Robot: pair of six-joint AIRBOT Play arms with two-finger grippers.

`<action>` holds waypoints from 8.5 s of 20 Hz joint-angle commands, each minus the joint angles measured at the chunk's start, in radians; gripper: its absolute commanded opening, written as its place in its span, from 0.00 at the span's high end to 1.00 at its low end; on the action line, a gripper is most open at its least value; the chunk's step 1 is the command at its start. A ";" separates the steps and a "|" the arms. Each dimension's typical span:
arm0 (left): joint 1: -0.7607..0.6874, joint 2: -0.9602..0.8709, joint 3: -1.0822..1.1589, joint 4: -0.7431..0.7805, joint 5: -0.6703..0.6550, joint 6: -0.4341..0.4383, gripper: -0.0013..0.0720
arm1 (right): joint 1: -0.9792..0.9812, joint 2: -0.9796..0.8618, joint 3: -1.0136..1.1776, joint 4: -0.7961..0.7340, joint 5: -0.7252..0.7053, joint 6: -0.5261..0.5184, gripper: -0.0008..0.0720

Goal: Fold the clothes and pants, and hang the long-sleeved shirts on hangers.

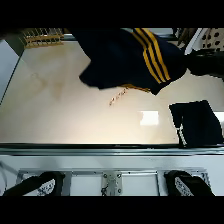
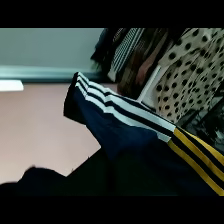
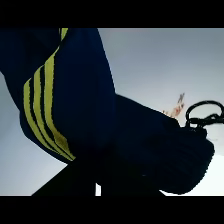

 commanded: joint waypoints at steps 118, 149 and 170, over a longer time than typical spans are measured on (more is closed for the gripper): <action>0.166 -0.090 -1.209 0.033 0.031 0.012 0.98 | 0.008 -0.123 -0.615 -0.146 -0.206 0.201 0.19; 0.396 0.169 -0.843 0.053 -0.144 0.026 0.98 | 0.046 -0.300 -0.373 -0.116 -0.138 0.197 0.95; 0.249 0.232 -0.369 0.053 -0.145 -0.042 0.98 | 0.111 -0.027 -0.162 -0.185 0.427 0.551 0.95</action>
